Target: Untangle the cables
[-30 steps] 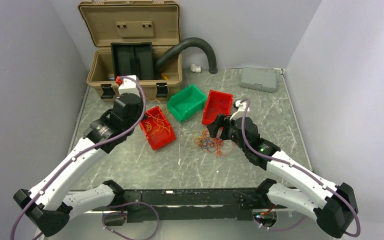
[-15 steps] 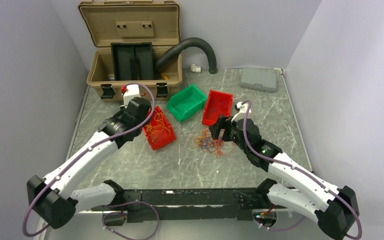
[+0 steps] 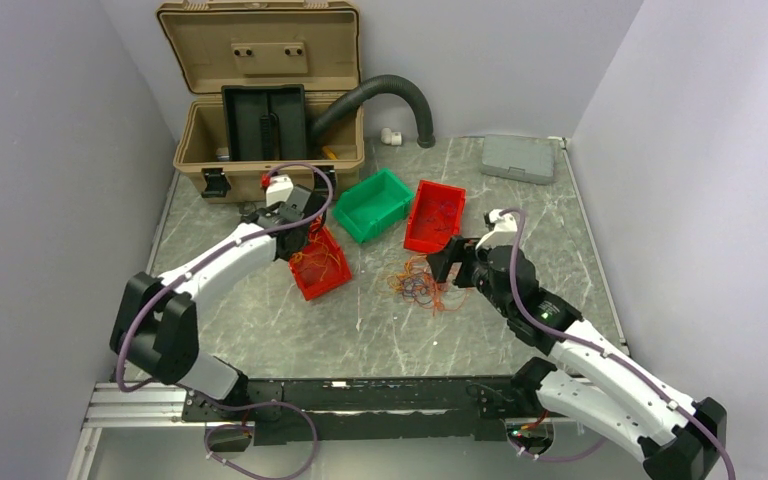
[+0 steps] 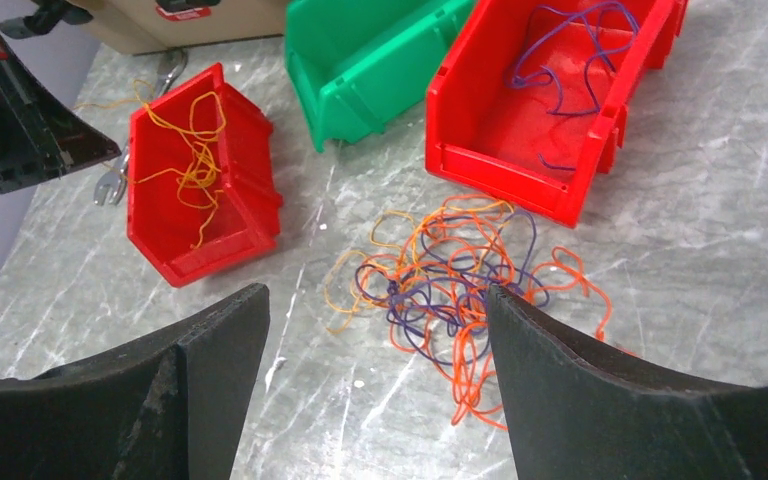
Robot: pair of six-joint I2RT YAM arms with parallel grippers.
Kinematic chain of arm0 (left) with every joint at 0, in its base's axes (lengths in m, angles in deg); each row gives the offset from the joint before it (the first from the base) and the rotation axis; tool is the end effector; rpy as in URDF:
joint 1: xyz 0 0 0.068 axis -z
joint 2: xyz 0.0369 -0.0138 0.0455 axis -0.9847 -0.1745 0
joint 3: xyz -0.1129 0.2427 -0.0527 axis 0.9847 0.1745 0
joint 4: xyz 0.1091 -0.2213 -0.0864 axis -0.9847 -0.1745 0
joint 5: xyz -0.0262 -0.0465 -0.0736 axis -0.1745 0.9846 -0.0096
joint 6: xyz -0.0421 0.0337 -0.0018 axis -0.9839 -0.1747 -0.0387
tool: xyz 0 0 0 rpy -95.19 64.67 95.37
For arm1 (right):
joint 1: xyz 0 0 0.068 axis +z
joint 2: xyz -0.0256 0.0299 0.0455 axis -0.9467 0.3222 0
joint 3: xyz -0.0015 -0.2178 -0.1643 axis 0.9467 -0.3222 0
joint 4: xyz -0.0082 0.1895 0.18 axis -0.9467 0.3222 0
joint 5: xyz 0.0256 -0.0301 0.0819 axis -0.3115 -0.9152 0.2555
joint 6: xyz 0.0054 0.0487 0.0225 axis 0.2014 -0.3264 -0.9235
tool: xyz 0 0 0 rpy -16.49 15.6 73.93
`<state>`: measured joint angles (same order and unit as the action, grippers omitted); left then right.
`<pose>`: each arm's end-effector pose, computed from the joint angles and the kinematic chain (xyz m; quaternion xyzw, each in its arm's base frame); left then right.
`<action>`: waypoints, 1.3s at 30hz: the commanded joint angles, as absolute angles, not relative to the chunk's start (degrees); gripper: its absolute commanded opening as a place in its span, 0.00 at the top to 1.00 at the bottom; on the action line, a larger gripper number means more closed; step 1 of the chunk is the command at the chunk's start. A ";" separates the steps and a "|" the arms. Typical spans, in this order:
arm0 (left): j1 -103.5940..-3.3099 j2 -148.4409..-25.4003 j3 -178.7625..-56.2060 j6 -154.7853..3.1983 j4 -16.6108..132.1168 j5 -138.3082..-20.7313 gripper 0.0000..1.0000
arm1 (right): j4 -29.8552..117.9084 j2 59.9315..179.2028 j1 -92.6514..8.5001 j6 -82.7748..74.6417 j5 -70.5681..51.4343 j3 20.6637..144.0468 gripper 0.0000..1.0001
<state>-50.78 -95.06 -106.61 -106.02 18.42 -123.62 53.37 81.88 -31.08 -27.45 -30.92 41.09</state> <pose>0.2651 -0.1241 0.2500 -0.1815 0.9035 0.0963 0.3762 0.1448 0.1111 0.2804 -0.0008 0.8111 0.2527 0.5275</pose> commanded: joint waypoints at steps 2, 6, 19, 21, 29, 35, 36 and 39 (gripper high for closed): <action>-51.42 -100.59 -111.75 -107.94 19.64 -120.46 0.97 | 57.77 78.84 -31.04 -28.44 -33.15 40.39 0.19; -51.41 -102.37 -111.29 -110.44 18.59 -120.22 0.97 | 58.81 76.57 -31.10 -28.67 -33.55 39.79 0.19; -52.34 -89.89 -105.45 -115.19 12.39 -129.68 1.00 | 59.67 76.62 -31.12 -28.81 -33.74 39.64 0.19; -52.38 -87.27 -103.95 -113.63 13.89 -129.93 1.00 | 59.32 76.84 -31.10 -28.93 -33.69 39.59 0.19; -52.44 -89.25 -102.34 -105.04 22.17 -122.41 1.00 | 58.67 77.50 -31.04 -29.33 -32.86 39.58 0.19; -52.46 -92.19 -103.56 -100.13 26.80 -115.54 1.00 | 59.83 76.83 -31.04 -29.07 -33.19 40.06 0.19; -52.44 -92.38 -103.90 -99.80 26.60 -115.85 1.00 | 60.00 76.56 -31.10 -29.11 -33.30 39.99 0.19; -52.46 -94.74 -107.47 -103.45 19.55 -121.68 1.00 | 60.29 76.13 -31.17 -29.24 -33.48 39.87 0.19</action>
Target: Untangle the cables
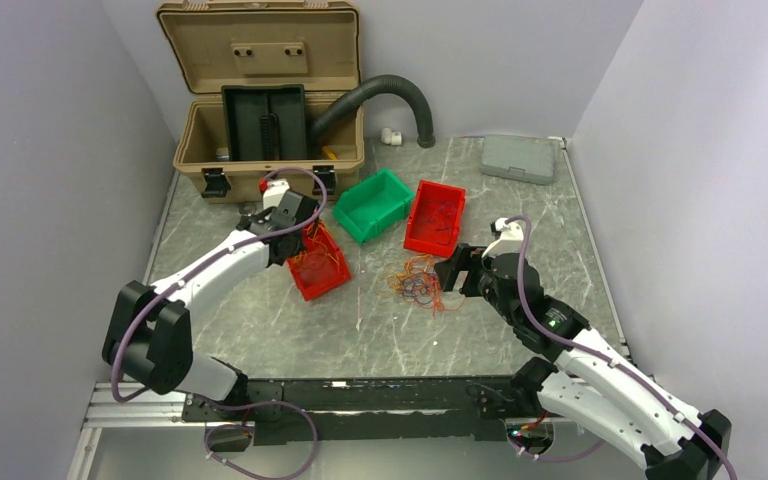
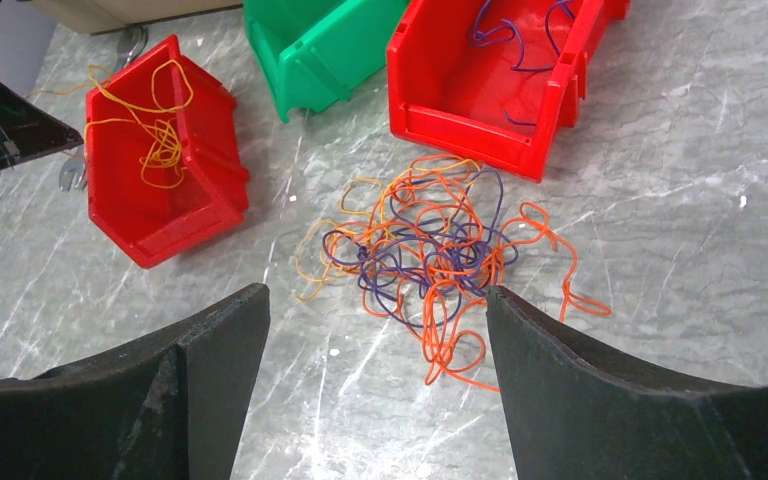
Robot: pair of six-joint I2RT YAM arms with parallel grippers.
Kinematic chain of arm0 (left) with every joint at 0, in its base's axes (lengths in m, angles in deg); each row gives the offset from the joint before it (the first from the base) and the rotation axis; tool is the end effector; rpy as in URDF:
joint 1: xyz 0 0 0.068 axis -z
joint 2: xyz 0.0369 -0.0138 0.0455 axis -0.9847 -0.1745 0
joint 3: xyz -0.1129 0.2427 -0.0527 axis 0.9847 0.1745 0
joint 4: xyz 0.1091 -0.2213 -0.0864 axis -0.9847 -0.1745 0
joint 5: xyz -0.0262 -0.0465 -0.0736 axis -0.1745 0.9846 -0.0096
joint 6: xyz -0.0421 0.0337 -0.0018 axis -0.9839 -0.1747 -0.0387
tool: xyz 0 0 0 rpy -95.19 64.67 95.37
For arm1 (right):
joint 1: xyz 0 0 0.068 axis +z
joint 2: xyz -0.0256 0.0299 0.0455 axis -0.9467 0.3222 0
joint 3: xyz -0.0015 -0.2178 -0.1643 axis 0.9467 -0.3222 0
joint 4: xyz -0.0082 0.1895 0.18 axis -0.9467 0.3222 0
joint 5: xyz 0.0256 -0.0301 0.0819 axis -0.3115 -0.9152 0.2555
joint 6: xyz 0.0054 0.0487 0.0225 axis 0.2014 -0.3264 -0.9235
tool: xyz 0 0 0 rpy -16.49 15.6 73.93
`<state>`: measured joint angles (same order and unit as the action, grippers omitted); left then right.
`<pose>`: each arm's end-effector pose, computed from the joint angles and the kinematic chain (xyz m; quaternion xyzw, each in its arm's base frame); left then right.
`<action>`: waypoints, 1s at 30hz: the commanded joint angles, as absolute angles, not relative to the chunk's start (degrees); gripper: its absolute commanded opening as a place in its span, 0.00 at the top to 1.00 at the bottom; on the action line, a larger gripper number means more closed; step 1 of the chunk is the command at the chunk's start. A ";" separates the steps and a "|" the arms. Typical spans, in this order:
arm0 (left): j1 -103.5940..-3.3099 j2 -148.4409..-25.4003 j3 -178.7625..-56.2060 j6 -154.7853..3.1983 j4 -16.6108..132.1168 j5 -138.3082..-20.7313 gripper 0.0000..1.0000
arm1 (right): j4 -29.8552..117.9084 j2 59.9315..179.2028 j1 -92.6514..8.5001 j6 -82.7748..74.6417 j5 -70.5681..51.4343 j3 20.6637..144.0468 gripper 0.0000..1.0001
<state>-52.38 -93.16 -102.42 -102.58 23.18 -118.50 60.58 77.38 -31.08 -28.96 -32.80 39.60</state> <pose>0.2623 -0.1164 0.2398 -0.1619 0.9134 0.0640 0.3679 0.1316 0.0985 0.2707 0.0138 0.8302 0.2284 0.5083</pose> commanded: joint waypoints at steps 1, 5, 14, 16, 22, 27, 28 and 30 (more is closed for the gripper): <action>-52.47 -95.78 -108.75 -105.11 16.84 -123.62 1.00 | 60.24 76.03 -31.13 -29.24 -33.55 39.84 0.19; -52.50 -97.88 -109.60 -102.86 17.72 -121.21 0.99 | 59.94 76.04 -31.07 -29.24 -33.40 39.56 0.19; -52.52 -95.00 -108.25 -97.79 23.80 -112.89 0.49 | 61.13 76.23 -31.09 -28.07 -33.78 40.94 0.19; -52.50 -93.26 -108.33 -97.43 23.61 -113.85 0.36 | 61.18 76.07 -31.07 -28.01 -33.90 41.00 0.19; -52.49 -90.01 -109.95 -96.57 23.36 -111.83 0.29 | 60.76 76.32 -31.11 -28.10 -33.73 40.65 0.18; -52.46 -89.51 -109.25 -93.85 28.40 -102.58 0.15 | 60.65 76.46 -31.10 -27.76 -33.80 40.77 0.18; -52.45 -89.83 -109.30 -93.88 28.90 -101.49 0.14 | 60.66 76.46 -31.11 -27.75 -33.82 40.84 0.18; -52.45 -91.08 -110.15 -94.91 28.65 -100.10 0.14 | 60.82 76.46 -31.12 -27.66 -33.95 40.83 0.18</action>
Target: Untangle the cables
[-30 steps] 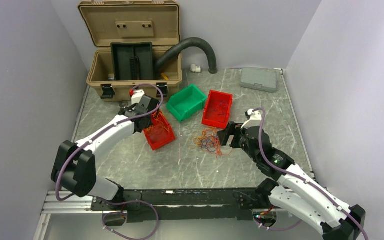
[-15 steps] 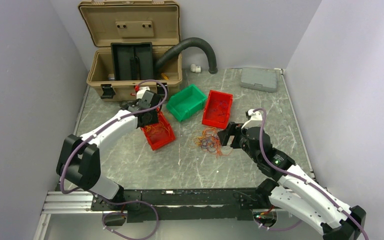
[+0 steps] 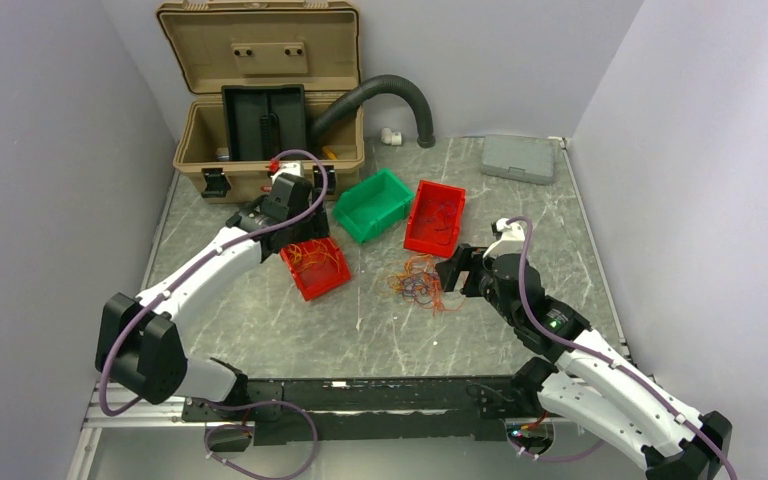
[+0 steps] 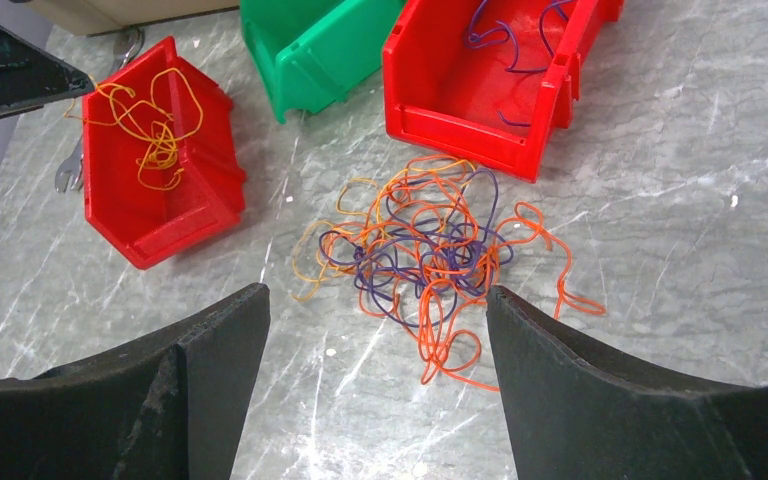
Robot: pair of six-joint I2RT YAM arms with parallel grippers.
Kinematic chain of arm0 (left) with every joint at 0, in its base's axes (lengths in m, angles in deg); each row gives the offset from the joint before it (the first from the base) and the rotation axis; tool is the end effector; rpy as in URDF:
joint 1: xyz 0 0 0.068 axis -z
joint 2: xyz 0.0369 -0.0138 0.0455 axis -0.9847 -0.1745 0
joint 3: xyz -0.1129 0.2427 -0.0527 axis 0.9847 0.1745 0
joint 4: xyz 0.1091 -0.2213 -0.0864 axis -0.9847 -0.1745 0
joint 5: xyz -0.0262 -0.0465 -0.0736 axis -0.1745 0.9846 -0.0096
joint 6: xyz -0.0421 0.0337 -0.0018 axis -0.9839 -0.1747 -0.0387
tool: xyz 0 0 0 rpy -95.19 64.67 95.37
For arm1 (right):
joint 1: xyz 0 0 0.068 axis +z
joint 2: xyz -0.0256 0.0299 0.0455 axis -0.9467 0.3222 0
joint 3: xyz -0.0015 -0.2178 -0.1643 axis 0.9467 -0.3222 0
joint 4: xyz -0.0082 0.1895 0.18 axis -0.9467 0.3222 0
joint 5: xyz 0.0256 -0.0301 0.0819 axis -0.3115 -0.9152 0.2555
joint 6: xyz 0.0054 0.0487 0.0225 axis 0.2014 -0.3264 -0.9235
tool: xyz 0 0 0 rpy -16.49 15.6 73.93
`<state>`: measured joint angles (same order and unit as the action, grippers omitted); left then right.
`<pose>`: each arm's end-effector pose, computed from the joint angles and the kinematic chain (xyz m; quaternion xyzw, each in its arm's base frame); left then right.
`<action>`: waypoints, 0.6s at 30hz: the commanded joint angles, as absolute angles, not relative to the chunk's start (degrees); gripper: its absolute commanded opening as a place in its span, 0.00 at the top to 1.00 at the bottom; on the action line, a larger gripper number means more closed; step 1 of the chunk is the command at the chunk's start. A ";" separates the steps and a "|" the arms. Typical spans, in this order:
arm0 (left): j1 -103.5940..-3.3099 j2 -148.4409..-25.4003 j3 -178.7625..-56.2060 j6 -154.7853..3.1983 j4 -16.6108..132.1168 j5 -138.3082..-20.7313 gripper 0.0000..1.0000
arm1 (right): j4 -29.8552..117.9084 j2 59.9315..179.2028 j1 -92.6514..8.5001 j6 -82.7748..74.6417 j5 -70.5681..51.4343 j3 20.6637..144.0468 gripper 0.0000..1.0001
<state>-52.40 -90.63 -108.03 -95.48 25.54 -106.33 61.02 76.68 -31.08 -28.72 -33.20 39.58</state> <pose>0.2679 -0.1269 0.2830 -0.0894 0.9143 -0.0492 0.3920 0.1300 0.0968 0.2715 0.0144 0.8289 0.2259 0.5116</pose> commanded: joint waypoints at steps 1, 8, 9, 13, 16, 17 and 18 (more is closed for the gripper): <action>-52.44 -91.87 -110.74 -96.56 27.98 -99.48 0.15 | 60.83 76.41 -31.08 -27.66 -33.91 40.89 0.18; -52.34 -96.19 -110.45 -105.69 30.87 -90.68 0.24 | 60.70 75.80 -31.05 -28.35 -33.75 39.97 0.18; -52.25 -96.58 -110.33 -106.22 31.16 -90.98 0.27 | 60.86 75.71 -31.12 -28.43 -33.67 40.07 0.18; -52.34 -98.24 -111.59 -106.38 29.51 -93.96 0.55 | 62.40 74.64 -31.11 -28.07 -34.43 40.52 0.18; -52.30 -97.46 -112.29 -104.95 27.90 -95.55 0.99 | 63.13 73.81 -31.11 -27.84 -35.12 40.40 0.18; -52.29 -96.99 -112.54 -104.58 27.10 -96.46 1.00 | 63.20 73.71 -31.10 -27.84 -35.20 40.26 0.18; -52.32 -96.31 -112.80 -104.03 26.00 -97.37 1.00 | 63.21 73.57 -31.11 -27.84 -35.23 40.21 0.18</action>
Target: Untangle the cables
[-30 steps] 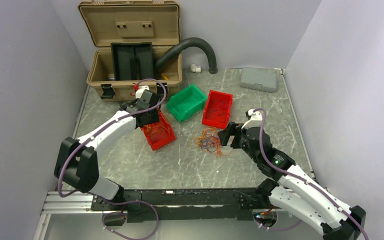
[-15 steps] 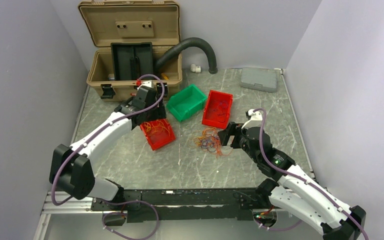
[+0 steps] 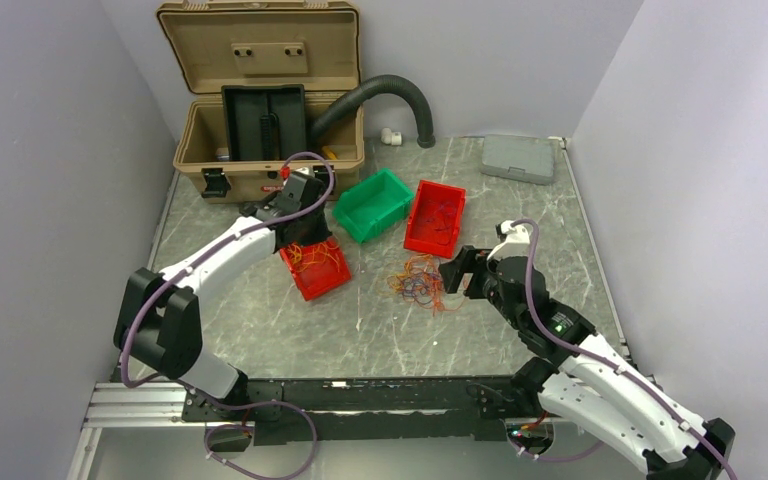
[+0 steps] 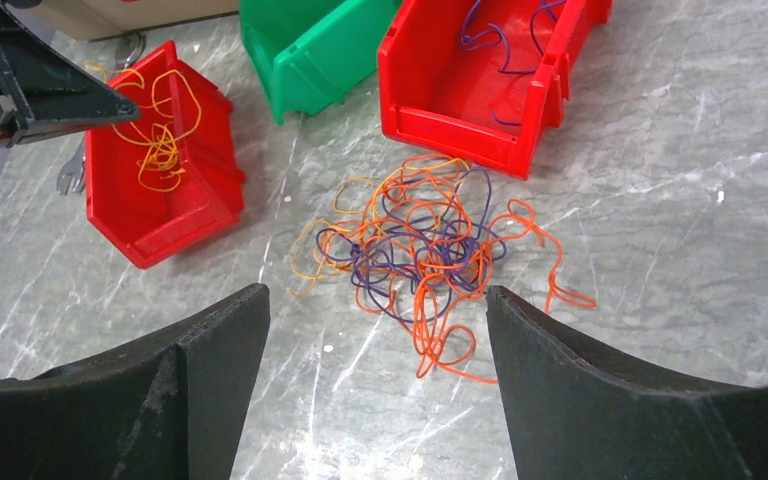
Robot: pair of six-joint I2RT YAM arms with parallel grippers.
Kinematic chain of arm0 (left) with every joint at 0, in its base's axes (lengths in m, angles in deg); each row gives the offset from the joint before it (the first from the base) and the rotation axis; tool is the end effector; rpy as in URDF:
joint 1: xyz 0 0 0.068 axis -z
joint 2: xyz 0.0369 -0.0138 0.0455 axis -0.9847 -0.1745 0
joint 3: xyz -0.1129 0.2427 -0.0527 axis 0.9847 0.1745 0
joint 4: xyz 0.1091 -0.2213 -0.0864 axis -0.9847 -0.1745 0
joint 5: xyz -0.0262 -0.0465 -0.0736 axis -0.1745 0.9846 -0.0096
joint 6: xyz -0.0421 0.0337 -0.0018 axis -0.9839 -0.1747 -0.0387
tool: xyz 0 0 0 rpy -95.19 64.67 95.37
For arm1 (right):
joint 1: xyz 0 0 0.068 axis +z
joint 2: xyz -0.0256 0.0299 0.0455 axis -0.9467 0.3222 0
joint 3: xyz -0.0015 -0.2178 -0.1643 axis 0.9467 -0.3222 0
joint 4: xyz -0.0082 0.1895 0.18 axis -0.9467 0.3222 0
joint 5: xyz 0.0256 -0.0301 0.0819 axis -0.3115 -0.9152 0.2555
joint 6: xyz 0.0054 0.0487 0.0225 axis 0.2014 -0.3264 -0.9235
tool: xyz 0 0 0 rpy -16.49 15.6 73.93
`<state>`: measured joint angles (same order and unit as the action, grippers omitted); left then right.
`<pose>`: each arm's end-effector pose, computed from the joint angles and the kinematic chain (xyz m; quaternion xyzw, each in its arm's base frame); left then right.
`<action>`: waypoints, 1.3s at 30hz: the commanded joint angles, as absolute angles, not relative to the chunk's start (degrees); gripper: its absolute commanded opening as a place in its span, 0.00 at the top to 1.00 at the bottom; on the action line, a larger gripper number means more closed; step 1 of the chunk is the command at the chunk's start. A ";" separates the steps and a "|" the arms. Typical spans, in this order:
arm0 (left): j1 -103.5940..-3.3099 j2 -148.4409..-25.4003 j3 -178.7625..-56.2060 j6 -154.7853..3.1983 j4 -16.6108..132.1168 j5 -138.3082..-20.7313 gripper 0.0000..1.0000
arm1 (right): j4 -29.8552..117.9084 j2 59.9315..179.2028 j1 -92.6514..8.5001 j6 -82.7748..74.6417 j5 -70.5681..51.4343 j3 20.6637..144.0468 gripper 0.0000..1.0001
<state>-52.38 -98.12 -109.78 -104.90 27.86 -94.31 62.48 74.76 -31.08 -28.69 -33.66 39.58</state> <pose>0.2893 -0.1465 0.2566 -0.1265 0.9296 -0.1477 0.3131 0.1252 0.0924 0.2737 0.0170 0.8264 0.2251 0.5158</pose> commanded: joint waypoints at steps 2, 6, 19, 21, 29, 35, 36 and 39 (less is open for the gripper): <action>-52.34 -94.63 -113.31 -102.90 23.20 -100.27 1.00 | 63.20 73.60 -31.12 -27.97 -35.29 40.16 0.18; -52.52 -89.90 -111.47 -101.28 19.90 -105.52 1.00 | 63.00 73.64 -31.12 -28.05 -35.08 39.98 0.18; -52.80 -91.71 -106.91 -98.16 21.49 -105.13 1.00 | 62.40 74.42 -31.13 -27.93 -34.87 40.23 0.18; -52.79 -93.80 -106.53 -98.19 22.36 -104.92 1.00 | 62.33 74.20 -31.12 -28.05 -34.87 40.00 0.18; -52.15 -105.53 -108.92 -97.05 26.95 -99.99 1.00 | 62.45 73.99 -31.12 -28.37 -34.96 39.51 0.18; -51.85 -108.81 -111.68 -94.73 26.50 -99.86 0.89 | 63.27 77.24 -31.09 -28.64 -35.55 39.49 0.17; -51.83 -108.06 -111.75 -94.03 26.30 -100.20 0.84 | 64.01 78.61 -31.11 -28.85 -35.72 39.72 0.17; -51.90 -103.23 -109.54 -92.61 27.08 -99.57 0.53 | 65.31 83.52 -31.14 -29.38 -35.52 40.25 0.18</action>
<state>-52.09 -109.51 -108.80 -94.89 25.52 -100.45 63.62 78.54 -31.08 -28.80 -34.42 39.54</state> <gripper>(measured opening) 0.286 0.827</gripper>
